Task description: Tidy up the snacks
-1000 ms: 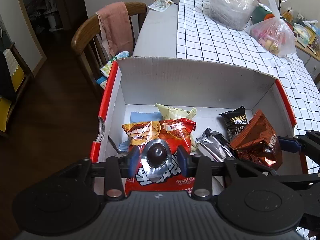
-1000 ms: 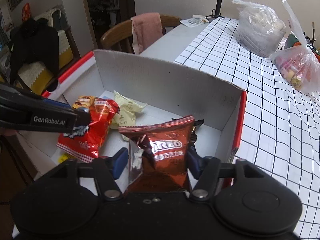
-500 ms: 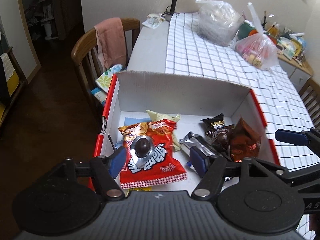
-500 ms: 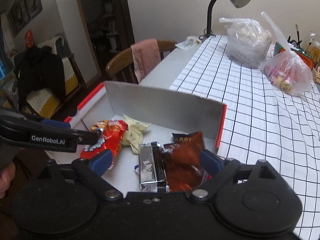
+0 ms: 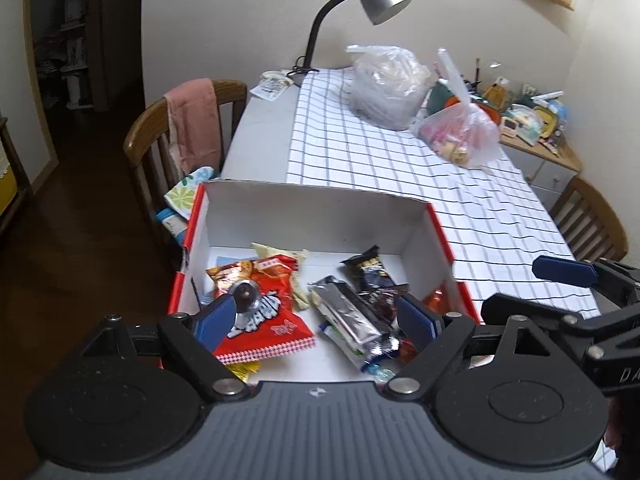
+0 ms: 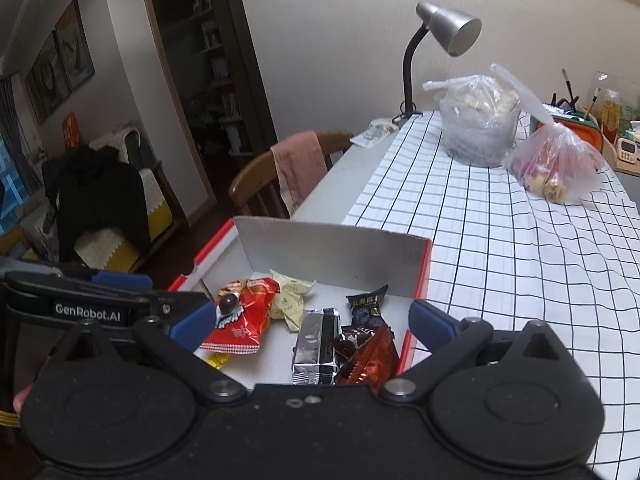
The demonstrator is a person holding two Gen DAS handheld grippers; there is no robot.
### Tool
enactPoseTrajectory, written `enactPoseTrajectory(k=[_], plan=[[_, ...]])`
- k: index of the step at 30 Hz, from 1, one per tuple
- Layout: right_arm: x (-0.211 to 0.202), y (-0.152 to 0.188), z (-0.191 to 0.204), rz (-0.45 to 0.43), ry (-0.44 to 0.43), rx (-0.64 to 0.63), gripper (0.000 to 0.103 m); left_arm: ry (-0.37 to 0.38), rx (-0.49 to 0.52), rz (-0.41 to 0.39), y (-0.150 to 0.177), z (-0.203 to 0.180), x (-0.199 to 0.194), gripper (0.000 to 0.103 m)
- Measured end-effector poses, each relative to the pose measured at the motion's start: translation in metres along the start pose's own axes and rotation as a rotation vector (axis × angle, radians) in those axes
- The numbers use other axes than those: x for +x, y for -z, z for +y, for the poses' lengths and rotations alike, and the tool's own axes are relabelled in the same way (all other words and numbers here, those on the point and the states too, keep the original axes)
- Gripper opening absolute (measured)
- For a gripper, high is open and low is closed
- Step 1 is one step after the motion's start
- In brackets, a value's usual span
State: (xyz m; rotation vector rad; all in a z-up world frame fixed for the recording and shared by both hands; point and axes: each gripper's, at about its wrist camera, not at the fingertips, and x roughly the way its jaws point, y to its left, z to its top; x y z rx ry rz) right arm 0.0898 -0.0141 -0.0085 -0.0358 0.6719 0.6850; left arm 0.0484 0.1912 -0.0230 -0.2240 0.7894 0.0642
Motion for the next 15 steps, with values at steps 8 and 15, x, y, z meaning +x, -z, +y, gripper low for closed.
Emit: enactPoseTrajectory(k=[8,15], plan=[[-0.026,0.008,-0.003,-0.044,0.005,0.031,0.103,0.026,-0.019,-0.049,0.011,-0.004,-0.026,0.103],[-0.036,0.015,-0.001,-0.058,0.020,0.038,0.103,-0.004,-0.002,-0.095,0.018,-0.011,-0.044,0.103]])
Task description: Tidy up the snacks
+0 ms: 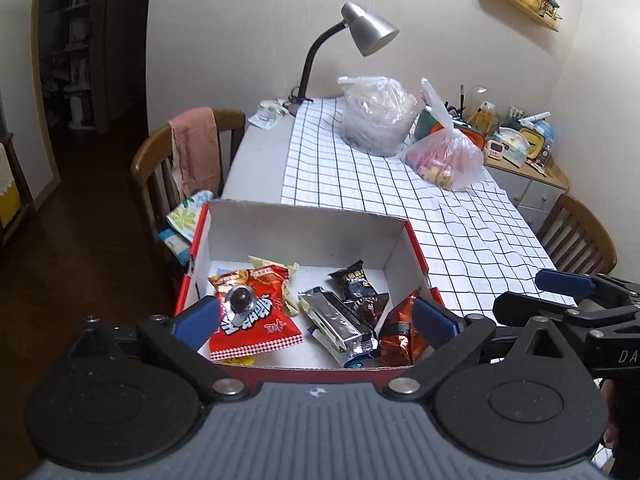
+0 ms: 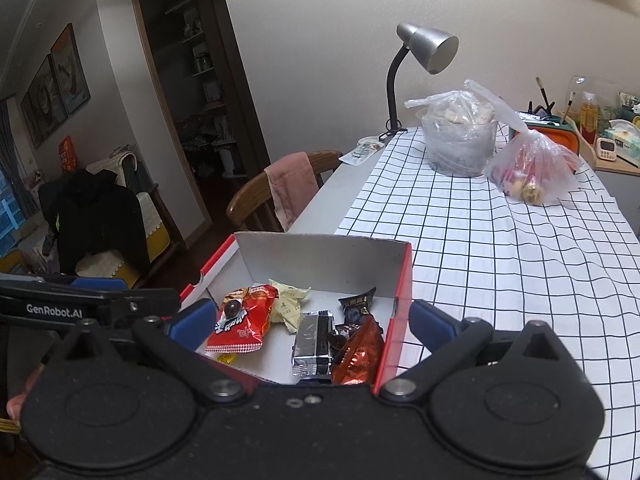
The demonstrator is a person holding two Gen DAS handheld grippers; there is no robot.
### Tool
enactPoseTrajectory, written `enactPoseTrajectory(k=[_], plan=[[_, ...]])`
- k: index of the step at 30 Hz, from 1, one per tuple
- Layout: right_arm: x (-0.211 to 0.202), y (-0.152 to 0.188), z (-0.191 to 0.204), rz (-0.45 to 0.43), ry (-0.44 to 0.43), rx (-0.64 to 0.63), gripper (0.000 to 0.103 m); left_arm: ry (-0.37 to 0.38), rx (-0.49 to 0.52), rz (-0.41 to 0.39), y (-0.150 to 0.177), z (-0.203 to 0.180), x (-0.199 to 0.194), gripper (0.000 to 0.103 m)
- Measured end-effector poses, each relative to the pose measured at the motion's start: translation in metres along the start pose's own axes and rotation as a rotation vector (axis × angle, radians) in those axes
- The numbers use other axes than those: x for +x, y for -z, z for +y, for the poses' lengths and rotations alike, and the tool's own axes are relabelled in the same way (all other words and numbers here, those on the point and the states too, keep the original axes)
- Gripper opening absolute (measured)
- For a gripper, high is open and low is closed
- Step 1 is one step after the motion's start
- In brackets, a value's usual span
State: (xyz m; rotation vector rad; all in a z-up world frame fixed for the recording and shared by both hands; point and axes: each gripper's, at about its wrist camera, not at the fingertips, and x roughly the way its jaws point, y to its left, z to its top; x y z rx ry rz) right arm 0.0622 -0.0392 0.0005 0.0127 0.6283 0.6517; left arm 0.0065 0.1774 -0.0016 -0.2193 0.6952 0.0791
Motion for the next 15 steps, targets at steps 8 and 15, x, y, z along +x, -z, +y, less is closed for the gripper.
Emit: enactPoseTrajectory(k=[8,15], plan=[[-0.0038,0.0053,-0.0011,0.004,-0.005,0.016,0.103,-0.021,0.014,-0.022,0.0025,-0.0057,-0.0094,0.103],[-0.0045,0.0075,-0.0011,0.005,-0.007,0.023,0.103,-0.026,0.010,-0.016,0.0066,-0.0090,-0.0105,0.103]])
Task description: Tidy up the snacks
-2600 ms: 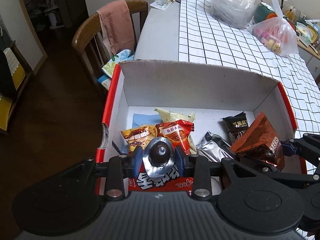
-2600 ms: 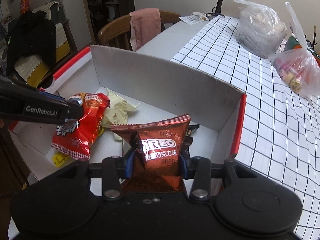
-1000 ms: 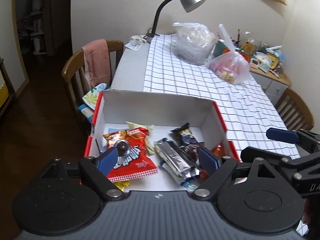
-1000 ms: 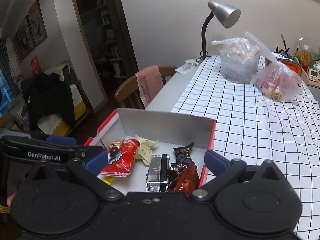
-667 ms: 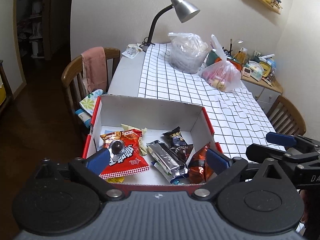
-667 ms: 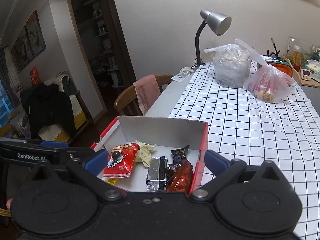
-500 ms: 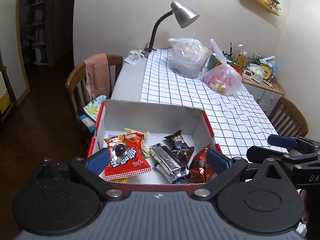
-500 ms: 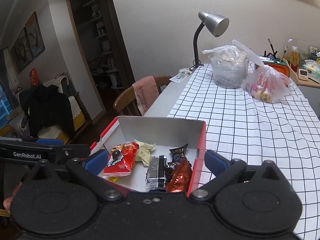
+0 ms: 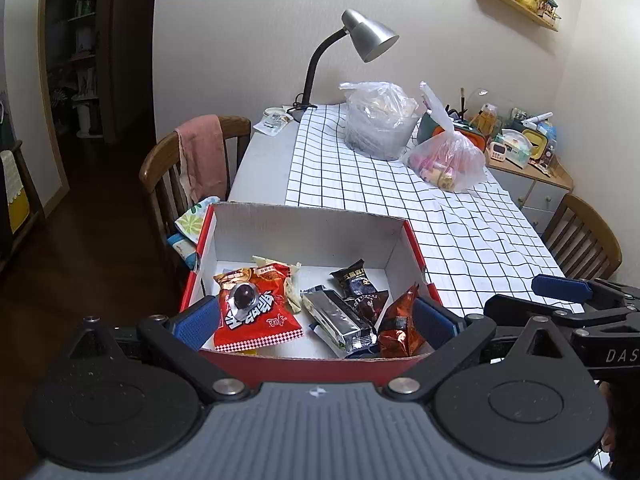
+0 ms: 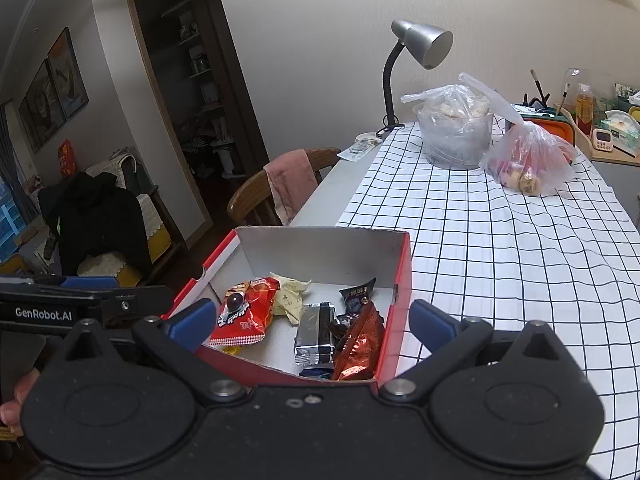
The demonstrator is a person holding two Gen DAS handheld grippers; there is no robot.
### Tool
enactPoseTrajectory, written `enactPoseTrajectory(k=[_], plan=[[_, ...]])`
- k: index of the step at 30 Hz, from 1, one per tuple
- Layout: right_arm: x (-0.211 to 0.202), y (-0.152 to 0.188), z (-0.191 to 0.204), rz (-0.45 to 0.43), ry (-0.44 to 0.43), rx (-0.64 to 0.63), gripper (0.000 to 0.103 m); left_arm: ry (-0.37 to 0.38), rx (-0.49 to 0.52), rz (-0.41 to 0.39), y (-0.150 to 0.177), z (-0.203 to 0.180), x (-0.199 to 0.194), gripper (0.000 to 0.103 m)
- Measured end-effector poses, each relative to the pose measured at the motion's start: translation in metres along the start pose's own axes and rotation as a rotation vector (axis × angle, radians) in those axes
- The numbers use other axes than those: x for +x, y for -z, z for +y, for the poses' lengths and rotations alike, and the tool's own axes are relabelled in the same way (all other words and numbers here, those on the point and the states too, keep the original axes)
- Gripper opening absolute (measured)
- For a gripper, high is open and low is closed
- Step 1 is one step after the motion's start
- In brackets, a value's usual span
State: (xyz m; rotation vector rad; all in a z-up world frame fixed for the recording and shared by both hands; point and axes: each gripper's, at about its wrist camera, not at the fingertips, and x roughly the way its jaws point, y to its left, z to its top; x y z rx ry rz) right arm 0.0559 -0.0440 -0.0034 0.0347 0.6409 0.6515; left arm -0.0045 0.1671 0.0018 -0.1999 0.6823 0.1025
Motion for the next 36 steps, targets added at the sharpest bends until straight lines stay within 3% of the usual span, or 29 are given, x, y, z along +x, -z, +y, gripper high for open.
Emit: enactPoseTrajectory(k=[36], plan=[[0.0036,0.0052,-0.0059,0.009,0.001,0.038,0.103,-0.023,0.000,0.013,0.0074,-0.0073,0.0028,0.103]])
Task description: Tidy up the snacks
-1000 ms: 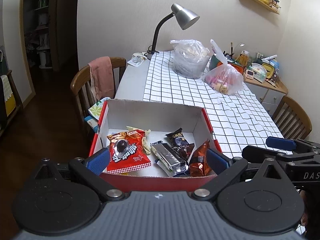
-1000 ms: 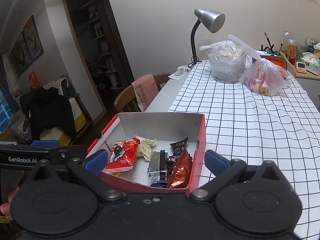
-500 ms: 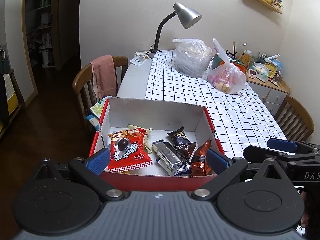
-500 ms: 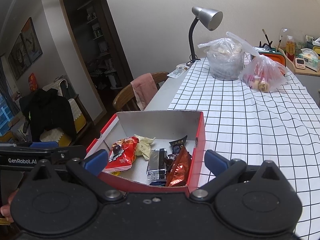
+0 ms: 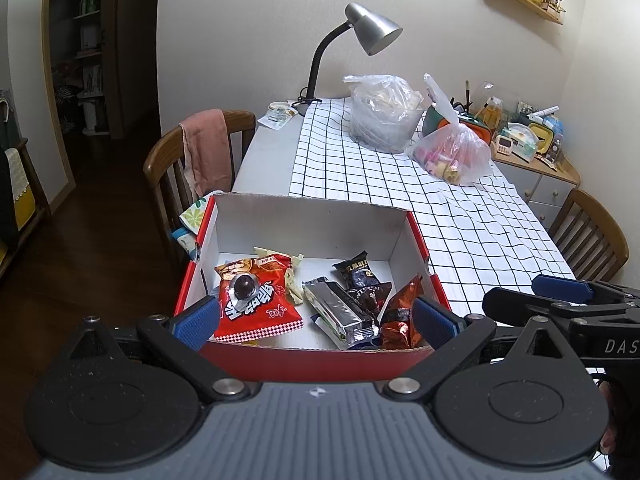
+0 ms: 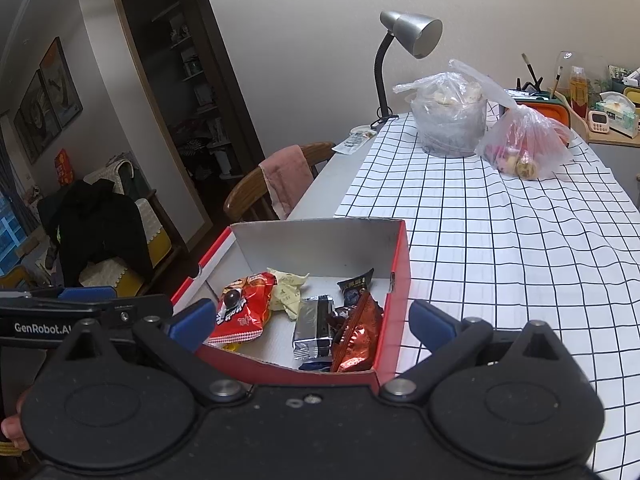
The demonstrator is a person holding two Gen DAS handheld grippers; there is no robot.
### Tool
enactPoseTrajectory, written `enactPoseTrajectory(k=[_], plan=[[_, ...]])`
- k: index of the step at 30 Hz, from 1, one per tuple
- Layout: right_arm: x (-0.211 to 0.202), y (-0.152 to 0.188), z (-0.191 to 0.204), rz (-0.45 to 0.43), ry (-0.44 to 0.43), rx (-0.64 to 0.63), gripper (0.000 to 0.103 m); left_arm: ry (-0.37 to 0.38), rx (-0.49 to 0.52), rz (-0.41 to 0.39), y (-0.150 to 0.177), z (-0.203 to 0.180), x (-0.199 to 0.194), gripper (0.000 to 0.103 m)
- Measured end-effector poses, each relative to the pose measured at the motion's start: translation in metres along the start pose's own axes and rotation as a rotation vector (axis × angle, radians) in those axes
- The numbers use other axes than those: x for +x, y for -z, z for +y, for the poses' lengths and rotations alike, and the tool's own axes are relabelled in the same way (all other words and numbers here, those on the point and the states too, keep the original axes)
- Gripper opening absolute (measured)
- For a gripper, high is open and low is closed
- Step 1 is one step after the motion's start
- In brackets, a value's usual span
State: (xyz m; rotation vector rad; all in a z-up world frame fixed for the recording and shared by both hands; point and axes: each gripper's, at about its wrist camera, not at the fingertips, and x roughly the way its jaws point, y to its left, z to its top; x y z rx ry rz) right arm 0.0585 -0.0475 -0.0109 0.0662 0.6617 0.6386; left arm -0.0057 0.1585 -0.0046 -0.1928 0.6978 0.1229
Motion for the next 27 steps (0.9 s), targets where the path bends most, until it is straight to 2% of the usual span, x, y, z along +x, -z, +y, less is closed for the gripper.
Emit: enactPoseTrajectory(k=[13,27], plan=[[0.005,-0.001,0.000,0.003,0.015,-0.003,0.103,-0.007,0.017,-0.010,0.002,-0.004,0.001,0.103],[0.004,0.004,-0.017,0.020,0.034,0.031,0.103,0.017,0.052,0.025,0.004,-0.018,0.010,0.103]])
